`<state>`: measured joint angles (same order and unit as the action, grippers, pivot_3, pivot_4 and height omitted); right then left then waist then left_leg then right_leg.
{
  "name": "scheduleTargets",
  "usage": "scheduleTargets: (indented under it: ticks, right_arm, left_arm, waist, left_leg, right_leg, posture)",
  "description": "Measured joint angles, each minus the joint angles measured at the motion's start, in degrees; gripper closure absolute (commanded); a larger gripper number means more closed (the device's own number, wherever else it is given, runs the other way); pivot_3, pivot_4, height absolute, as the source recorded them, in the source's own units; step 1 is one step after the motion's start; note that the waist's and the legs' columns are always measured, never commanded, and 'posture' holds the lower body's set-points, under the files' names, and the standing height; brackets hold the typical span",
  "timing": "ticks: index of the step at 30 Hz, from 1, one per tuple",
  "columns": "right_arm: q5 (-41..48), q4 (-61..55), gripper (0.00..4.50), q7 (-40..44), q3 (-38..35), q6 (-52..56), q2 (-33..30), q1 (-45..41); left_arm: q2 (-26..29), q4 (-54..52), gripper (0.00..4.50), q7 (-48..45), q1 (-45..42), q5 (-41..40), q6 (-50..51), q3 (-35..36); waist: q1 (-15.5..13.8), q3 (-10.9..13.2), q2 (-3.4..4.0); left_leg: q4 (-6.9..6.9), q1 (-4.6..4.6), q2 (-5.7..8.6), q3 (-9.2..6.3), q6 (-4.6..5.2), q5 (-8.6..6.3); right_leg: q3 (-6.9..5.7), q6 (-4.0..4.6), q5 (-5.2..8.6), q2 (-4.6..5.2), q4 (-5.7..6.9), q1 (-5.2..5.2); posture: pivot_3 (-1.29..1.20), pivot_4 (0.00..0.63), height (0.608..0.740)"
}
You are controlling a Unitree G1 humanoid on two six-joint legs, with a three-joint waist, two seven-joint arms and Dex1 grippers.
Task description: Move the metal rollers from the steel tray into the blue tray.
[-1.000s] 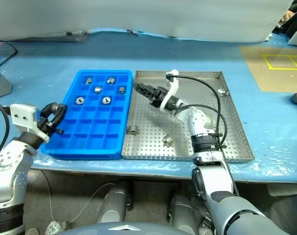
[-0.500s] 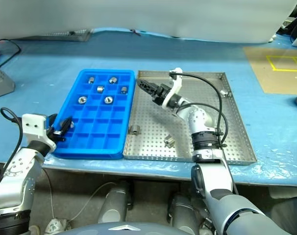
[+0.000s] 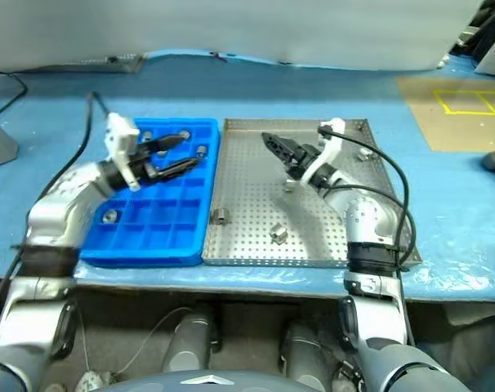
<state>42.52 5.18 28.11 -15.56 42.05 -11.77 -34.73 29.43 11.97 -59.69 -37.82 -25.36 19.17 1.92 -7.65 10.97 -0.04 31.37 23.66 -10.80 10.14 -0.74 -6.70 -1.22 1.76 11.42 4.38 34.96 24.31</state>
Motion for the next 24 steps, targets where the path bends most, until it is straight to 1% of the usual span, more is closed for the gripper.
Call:
scheduleTargets:
  ticks: [2, 3, 4, 6, 8, 11, 12, 14, 17, 24]
  right_arm:
    - [0.64, -3.87, 0.97, -2.32, -1.58, 0.64, -0.53, 2.72]
    - [1.11, -6.11, 0.97, -3.59, -2.49, 0.94, -0.76, 4.35]
    - [1.44, -7.05, 0.97, -4.23, -2.90, 1.02, -0.78, 5.02]
    - [2.40, -10.83, 0.97, -6.60, -4.59, 1.03, -0.96, 8.10]
    - [2.89, -13.44, 0.97, -8.53, -5.42, 1.02, -0.89, 10.26]
    - [3.20, -16.28, 0.97, -11.00, -6.19, 0.80, -0.58, 12.25]
    - [3.24, -16.86, 0.97, -11.39, -6.23, 0.70, -0.40, 12.65]
    - [3.24, -18.15, 0.97, -12.59, -6.17, 0.31, 0.15, 13.75]
    - [3.24, -19.48, 0.97, -13.58, -6.01, -0.31, 0.43, 14.89]
    - [3.21, -19.72, 0.97, -14.68, -5.65, -2.13, 1.03, 15.56]
  left_arm:
    - [-0.44, 9.31, 0.61, -6.96, -8.17, 3.60, -1.39, -5.79]
    - [-0.93, 14.61, 0.61, -11.03, -12.70, 5.91, -2.64, -9.06]
    - [-1.14, 17.18, 0.61, -13.05, -14.83, 7.28, -3.37, -10.66]
    - [-2.42, 27.73, 0.61, -20.26, -22.87, 13.32, -7.00, -17.23]
    - [-3.48, 36.06, 0.61, -25.96, -28.45, 18.08, -10.17, -21.24]
    - [-4.27, 44.39, 0.61, -31.13, -33.61, 22.17, -14.80, -26.93]
    - [-4.29, 45.38, 0.61, -31.54, -34.23, 22.82, -15.77, -28.00]
    - [-4.26, 48.36, 0.61, -32.07, -35.96, 23.31, -18.09, -32.31]
    - [-3.34, 50.77, 0.61, -32.37, -37.34, 22.48, -21.19, -37.81]
    - [2.67, 50.87, 0.61, -32.52, -40.71, 17.89, -25.68, -46.19]
  waist:
    - [1.17, -0.01, -0.01]
    - [2.26, -0.01, -0.01]
    - [2.90, -0.02, -0.01]
    - [4.12, -0.02, -0.03]
    - [5.63, -0.03, -0.02]
    - [6.91, -0.03, -0.02]
    - [7.02, -0.03, -0.02]
    - [7.05, -0.03, -0.02]
    - [6.84, -0.02, -0.02]
    - [6.83, -0.03, -0.02]
  left_leg:
    - [-0.02, 0.01, 0.00, 0.02, 0.03, 0.02]
    - [-0.04, 0.02, 0.03, 0.03, 0.05, 0.02]
    - [-0.06, 0.02, 0.07, 0.03, 0.07, 0.01]
    - [-0.07, 0.03, 0.07, 0.03, 0.13, -0.03]
    - [-0.09, 0.03, 0.05, 0.03, 0.22, -0.08]
    - [-0.08, 0.02, 0.02, 0.07, 0.33, -0.15]
    - [-0.08, 0.01, 0.01, 0.08, 0.37, -0.18]
    - [-0.06, 0.00, 0.01, 0.14, 0.48, -0.24]
    - [0.06, 0.01, 0.00, 0.15, 0.57, -0.28]
    - [0.19, -0.07, -0.06, 0.15, 0.67, -0.35]
  right_leg:
    - [0.00, 0.02, -0.01, -0.07, -0.06, 0.01]
    - [-0.01, 0.02, -0.01, -0.08, -0.10, 0.01]
    - [-0.01, 0.03, -0.01, -0.10, -0.15, 0.02]
    - [-0.03, 0.07, 0.02, -0.13, -0.19, 0.04]
    - [-0.03, 0.12, 0.04, -0.15, -0.23, 0.05]
    - [-0.06, 0.20, 0.09, -0.18, -0.22, 0.05]
    - [-0.06, 0.21, 0.10, -0.18, -0.22, 0.05]
    - [-0.06, 0.24, 0.11, -0.18, -0.20, 0.04]
    - [-0.06, 0.25, 0.10, -0.11, -0.18, -0.02]
    - [-0.04, 0.26, 0.10, -0.09, -0.15, -0.14]
  posture:
    - [-0.26, 0.150, 0.740]
    - [-0.27, 0.150, 0.740]
    - [-0.30, 0.150, 0.740]
    - [-0.33, 0.150, 0.740]
    - [-0.37, 0.150, 0.740]
    - [-0.41, 0.150, 0.740]
    - [-0.42, 0.150, 0.740]
    - [-0.43, 0.150, 0.740]
    - [-0.44, 0.150, 0.740]
    - [-0.43, 0.150, 0.740]
